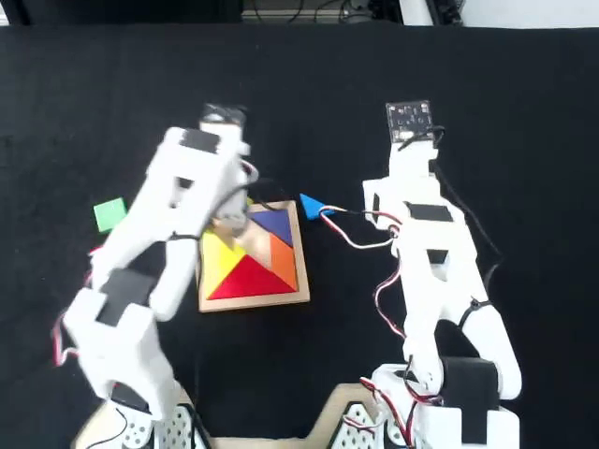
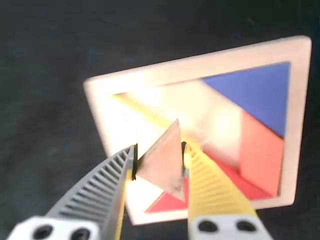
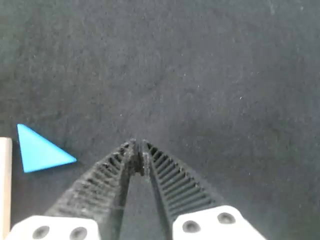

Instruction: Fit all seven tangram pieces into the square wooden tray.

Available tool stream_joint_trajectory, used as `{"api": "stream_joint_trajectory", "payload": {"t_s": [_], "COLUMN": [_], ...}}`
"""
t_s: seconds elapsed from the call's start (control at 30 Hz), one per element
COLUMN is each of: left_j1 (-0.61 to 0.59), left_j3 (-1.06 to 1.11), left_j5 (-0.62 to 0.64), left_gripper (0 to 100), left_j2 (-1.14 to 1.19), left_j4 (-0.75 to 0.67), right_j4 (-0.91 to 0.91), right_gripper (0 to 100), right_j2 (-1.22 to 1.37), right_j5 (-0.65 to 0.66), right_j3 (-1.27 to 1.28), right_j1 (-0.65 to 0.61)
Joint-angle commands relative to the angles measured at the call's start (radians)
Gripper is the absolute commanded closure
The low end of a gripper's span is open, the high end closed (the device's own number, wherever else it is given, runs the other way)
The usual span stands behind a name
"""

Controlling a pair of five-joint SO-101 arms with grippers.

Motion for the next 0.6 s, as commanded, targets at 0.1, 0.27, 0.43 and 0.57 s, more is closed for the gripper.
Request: {"api": "stream_joint_trajectory", "payload": {"t_s": [0.1,0.27,0.43,0.57], "left_j1": [0.124,0.137,0.147,0.154], "left_j3": [-0.061,-0.061,-0.048,-0.030], "left_j5": [0.080,0.121,0.161,0.186], "left_gripper": [97,97,97,97], "left_j2": [0.069,0.080,0.080,0.075], "left_j4": [-0.129,-0.140,-0.130,-0.132], "right_j4": [-0.044,-0.044,-0.029,0.015], "right_gripper": [98.7,98.7,98.7,98.7], "right_j2": [-0.036,0.039,0.110,0.113], "right_j5": [-0.005,-0.003,-0.003,-0.003], "right_j3": [-0.007,-0.045,-0.101,-0.125], "right_j1": [0.015,0.011,0.035,0.032]}}
